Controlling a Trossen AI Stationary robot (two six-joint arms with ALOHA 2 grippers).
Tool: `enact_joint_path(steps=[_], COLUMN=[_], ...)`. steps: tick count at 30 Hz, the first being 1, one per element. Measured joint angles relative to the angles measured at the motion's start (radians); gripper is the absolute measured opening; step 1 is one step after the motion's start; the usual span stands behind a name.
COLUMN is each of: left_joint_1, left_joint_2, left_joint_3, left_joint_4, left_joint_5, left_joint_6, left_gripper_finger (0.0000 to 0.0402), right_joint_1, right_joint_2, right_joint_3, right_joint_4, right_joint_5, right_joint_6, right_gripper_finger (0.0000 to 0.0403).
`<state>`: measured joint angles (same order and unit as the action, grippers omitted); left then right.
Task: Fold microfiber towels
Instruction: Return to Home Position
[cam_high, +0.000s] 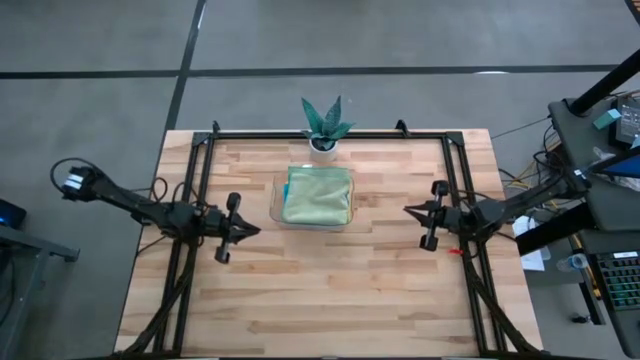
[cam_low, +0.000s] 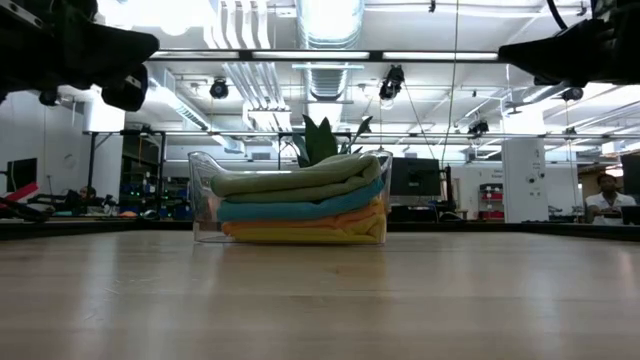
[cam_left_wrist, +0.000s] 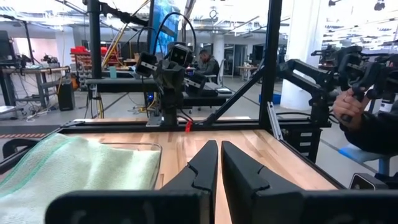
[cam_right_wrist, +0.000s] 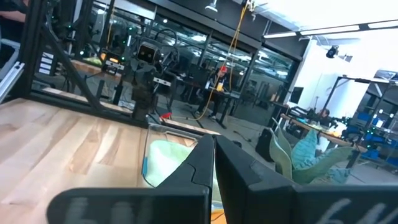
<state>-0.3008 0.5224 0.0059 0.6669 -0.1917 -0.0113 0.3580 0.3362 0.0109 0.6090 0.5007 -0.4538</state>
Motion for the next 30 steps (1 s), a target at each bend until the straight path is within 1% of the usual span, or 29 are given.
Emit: enact_joint_path(steps=[9, 18, 22, 30], left_joint_1=[0.000, 0.000, 0.000, 0.000], left_joint_2=[-0.123, -0.239, -0.291, -0.394], left_joint_3=[-0.001, -0.001, -0.001, -0.002], left_joint_4=[-0.151, -0.230, -0.290, -0.384], left_joint_5=[0.000, 0.006, 0.008, 0.007], left_joint_6=[0.001, -0.007, 0.000, 0.024], left_gripper_finger=[0.0008, 0.0008, 0.0008, 0.0008], right_joint_1=[0.000, 0.000, 0.000, 0.001], right_joint_2=[-0.160, -0.337, -0.335, -0.335], right_joint_3=[0.000, -0.001, 0.000, 0.000], right_joint_4=[-0.144, -0.311, -0.355, -0.373], right_joint_5=[0.000, -0.001, -0.003, -0.002], right_joint_6=[-0.017, -0.062, -0.055, -0.043], right_gripper_finger=[0.0009, 0.0009, 0.0009, 0.0009])
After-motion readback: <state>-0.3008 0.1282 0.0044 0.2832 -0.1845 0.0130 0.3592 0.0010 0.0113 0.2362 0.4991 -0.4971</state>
